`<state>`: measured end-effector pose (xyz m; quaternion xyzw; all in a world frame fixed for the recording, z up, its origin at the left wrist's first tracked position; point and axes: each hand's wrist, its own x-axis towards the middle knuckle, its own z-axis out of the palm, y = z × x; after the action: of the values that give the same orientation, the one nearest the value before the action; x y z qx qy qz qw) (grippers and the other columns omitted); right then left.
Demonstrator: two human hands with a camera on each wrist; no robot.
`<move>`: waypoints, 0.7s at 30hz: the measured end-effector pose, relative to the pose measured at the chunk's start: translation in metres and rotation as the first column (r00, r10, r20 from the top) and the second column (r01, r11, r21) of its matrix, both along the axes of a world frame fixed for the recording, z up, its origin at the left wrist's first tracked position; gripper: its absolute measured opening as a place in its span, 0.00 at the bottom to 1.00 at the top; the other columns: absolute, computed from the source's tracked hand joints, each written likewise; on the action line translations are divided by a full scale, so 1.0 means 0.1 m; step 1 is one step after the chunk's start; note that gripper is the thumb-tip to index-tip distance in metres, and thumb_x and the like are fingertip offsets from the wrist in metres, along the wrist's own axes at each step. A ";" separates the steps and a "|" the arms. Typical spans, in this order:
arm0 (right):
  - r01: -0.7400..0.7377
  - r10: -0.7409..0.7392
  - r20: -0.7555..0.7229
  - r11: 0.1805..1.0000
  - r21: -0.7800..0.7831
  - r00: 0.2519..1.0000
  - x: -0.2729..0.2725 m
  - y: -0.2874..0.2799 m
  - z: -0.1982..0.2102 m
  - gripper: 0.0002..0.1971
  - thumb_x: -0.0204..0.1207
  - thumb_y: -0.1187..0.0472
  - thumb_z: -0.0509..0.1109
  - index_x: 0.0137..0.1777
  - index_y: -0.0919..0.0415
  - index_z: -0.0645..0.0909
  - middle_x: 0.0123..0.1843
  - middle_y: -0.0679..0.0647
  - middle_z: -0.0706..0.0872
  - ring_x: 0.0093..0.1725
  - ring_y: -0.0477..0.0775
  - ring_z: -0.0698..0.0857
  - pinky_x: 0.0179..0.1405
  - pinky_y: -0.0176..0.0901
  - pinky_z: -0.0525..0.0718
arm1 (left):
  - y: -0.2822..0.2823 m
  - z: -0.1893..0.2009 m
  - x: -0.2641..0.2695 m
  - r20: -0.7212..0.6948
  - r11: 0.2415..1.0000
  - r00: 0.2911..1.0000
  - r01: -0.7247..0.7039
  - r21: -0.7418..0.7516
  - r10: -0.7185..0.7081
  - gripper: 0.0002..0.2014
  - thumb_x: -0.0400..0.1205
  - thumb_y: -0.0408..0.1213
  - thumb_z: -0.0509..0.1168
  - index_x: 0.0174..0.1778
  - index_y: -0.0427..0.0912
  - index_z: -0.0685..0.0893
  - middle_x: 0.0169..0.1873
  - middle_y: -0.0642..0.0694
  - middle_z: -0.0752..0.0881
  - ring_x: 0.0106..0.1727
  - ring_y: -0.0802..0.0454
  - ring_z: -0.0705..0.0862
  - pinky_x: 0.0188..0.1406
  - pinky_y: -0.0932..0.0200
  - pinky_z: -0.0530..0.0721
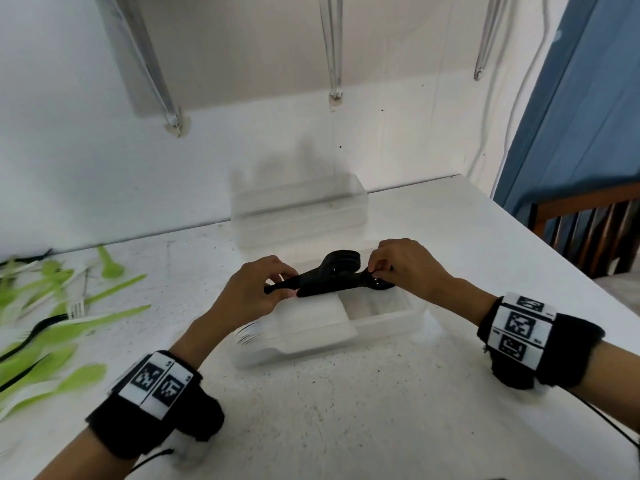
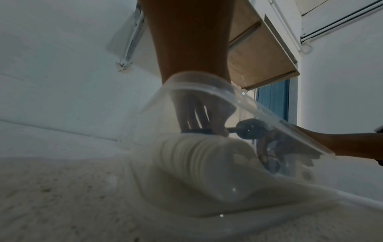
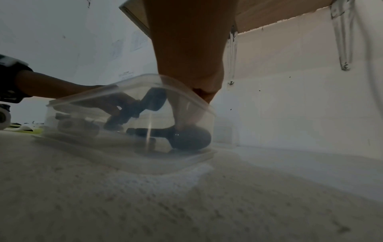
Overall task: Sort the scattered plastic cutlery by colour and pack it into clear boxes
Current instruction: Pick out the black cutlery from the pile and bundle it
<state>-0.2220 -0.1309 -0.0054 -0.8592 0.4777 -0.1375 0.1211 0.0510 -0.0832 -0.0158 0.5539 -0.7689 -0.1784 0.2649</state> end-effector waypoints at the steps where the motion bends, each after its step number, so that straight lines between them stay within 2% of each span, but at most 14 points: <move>1: 0.008 -0.008 0.027 1.000 0.004 1.000 0.00 0.00 -0.01 0.05 0.73 0.65 0.72 0.46 0.60 0.88 0.44 0.55 0.85 0.43 0.54 0.84 0.34 0.35 0.69 | -0.01 0.00 0.00 0.018 1.000 1.000 0.013 0.006 -0.013 0.11 0.73 0.36 0.75 0.50 0.48 0.87 0.40 0.63 0.81 0.43 0.59 0.84 0.46 0.50 0.86; 5: 0.031 -0.033 0.087 0.999 0.017 0.996 0.01 0.01 -0.04 0.04 0.70 0.67 0.74 0.43 0.60 0.88 0.41 0.55 0.86 0.41 0.54 0.84 0.33 0.30 0.70 | -0.02 -0.01 0.00 0.099 0.997 0.993 0.063 0.040 -0.066 0.12 0.73 0.38 0.75 0.51 0.51 0.87 0.42 0.64 0.82 0.44 0.63 0.83 0.46 0.55 0.84; 8: 0.036 -0.037 0.088 0.999 0.023 0.995 0.01 0.01 -0.05 0.04 0.70 0.67 0.75 0.43 0.61 0.88 0.42 0.55 0.86 0.42 0.53 0.84 0.34 0.33 0.71 | -0.01 -0.01 -0.07 0.202 0.993 0.974 0.092 0.072 -0.105 0.12 0.75 0.41 0.74 0.54 0.53 0.87 0.45 0.63 0.81 0.46 0.60 0.82 0.42 0.66 0.78; 11: 0.036 -0.039 0.089 0.999 0.029 0.995 0.00 0.01 -0.06 0.03 0.70 0.66 0.75 0.43 0.61 0.88 0.43 0.55 0.86 0.41 0.51 0.82 0.31 0.25 0.67 | -0.01 -0.02 -0.20 0.277 0.991 0.952 0.109 0.083 -0.128 0.14 0.76 0.42 0.72 0.58 0.50 0.86 0.47 0.60 0.81 0.45 0.60 0.78 0.38 0.74 0.69; 14: 0.035 -0.040 0.103 0.998 0.050 0.994 0.00 0.01 -0.06 0.04 0.70 0.67 0.75 0.44 0.62 0.89 0.43 0.55 0.86 0.38 0.45 0.78 0.31 0.22 0.68 | -0.01 -0.03 -0.32 0.326 0.990 0.936 0.108 0.089 -0.131 0.15 0.77 0.42 0.70 0.61 0.49 0.85 0.50 0.54 0.83 0.47 0.61 0.75 0.39 0.69 0.70; 16: 0.037 -0.044 0.112 0.997 0.065 0.993 0.00 0.00 -0.05 0.05 0.71 0.67 0.74 0.45 0.62 0.89 0.44 0.55 0.87 0.39 0.45 0.78 0.32 0.22 0.68 | -0.02 -0.02 -0.38 0.337 0.993 0.935 0.085 0.087 -0.109 0.16 0.78 0.42 0.70 0.62 0.50 0.84 0.51 0.53 0.83 0.49 0.59 0.76 0.42 0.64 0.70; 19: 0.045 -0.051 0.087 0.997 0.069 0.995 0.02 -0.01 -0.05 0.06 0.75 0.61 0.71 0.48 0.59 0.89 0.45 0.56 0.86 0.45 0.52 0.82 0.35 0.32 0.68 | -0.04 -0.01 -0.45 0.358 0.996 0.931 0.048 0.075 -0.072 0.16 0.77 0.43 0.70 0.61 0.51 0.84 0.51 0.53 0.84 0.52 0.56 0.79 0.43 0.64 0.69; 21: 0.044 -0.047 0.042 0.998 0.052 0.998 0.03 -0.01 -0.05 0.10 0.78 0.53 0.68 0.49 0.57 0.88 0.46 0.54 0.84 0.47 0.52 0.82 0.39 0.38 0.70 | -0.04 -0.02 -0.52 0.353 0.997 0.934 0.028 0.065 -0.050 0.16 0.77 0.44 0.71 0.61 0.52 0.84 0.49 0.55 0.85 0.51 0.56 0.80 0.43 0.64 0.69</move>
<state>-0.2193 -0.1317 -0.0105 -0.8416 0.4977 -0.1465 0.1502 -0.0009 -0.0873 -0.0173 0.5691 -0.8093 -0.1036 0.1021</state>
